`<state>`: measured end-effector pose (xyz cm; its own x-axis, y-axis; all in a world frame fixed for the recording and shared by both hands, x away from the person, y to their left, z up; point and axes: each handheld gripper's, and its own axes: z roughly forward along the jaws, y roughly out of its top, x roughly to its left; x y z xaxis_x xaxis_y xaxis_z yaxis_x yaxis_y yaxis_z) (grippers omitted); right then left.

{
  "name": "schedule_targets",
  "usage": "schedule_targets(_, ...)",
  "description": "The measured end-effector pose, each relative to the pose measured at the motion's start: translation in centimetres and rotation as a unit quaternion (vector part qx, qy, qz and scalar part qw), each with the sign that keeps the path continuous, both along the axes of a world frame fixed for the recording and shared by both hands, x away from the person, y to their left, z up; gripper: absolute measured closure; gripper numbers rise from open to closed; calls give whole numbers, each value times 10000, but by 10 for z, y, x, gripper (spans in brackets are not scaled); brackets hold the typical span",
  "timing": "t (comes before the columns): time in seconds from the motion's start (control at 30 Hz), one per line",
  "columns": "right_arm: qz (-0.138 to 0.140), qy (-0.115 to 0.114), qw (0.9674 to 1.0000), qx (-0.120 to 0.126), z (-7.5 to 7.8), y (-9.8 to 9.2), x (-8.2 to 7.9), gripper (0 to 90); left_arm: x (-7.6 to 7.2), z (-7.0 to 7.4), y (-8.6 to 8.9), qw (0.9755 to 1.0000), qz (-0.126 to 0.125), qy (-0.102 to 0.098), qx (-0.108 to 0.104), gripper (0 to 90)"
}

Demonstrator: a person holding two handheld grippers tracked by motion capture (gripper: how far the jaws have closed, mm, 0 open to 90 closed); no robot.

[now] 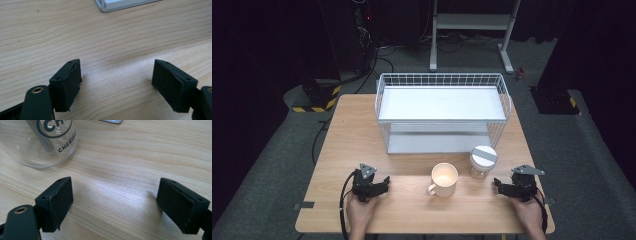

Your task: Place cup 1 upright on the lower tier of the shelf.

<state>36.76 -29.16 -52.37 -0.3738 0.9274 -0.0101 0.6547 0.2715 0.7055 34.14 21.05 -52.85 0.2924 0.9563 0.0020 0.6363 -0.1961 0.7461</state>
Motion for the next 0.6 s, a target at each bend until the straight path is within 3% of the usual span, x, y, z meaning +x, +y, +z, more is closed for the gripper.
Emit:
schedule_targets(0.43, -7, -24, 9999, 126, 0, -2, -5, 143, 0, 0, 0, 10000, -5, 6, 5, 238)
schedule_targets(0.6, -31, -189, 9997, 149, 1, -3, -9, 147, 0, 0, 0, 10000, -1, 9, 2, 238)
